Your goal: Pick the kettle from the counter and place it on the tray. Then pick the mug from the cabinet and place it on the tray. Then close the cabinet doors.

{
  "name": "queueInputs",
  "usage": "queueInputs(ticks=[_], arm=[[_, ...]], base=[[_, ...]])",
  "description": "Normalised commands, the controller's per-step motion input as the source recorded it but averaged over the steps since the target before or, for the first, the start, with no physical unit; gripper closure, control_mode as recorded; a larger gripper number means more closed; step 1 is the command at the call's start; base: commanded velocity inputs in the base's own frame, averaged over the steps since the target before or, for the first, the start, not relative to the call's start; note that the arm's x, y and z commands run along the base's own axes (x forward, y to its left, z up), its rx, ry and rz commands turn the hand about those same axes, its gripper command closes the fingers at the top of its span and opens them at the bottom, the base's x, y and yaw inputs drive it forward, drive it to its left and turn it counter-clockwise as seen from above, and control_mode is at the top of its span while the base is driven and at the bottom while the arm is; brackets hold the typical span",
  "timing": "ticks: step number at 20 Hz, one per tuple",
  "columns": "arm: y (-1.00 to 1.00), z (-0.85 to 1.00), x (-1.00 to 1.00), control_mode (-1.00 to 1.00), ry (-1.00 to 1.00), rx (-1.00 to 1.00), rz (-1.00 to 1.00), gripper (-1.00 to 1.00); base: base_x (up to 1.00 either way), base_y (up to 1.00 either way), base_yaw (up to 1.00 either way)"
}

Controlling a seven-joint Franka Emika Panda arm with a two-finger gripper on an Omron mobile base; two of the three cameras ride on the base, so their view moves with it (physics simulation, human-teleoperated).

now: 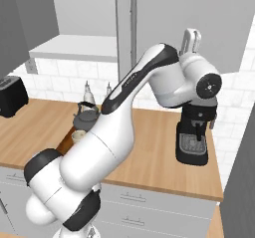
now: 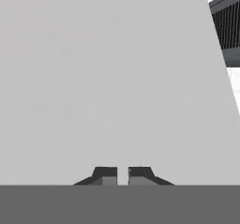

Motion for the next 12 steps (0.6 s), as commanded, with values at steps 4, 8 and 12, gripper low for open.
queueInputs(ticks=[4, 8, 12], arm=[[0.58, 0.0, 0.33, -1.0, -0.01, 0.0, -0.12, 1.0], [0.54, 0.0, 0.34, -1.0, -0.02, 0.0, -0.05, 1.0], [0.37, 0.0, 0.38, -1.0, 0.0, 0.0, 0.0, 1.0]], base=[[0.0, 0.0, 0.0], [0.0, 0.0, 0.0], [0.0, 0.0, 0.0]])
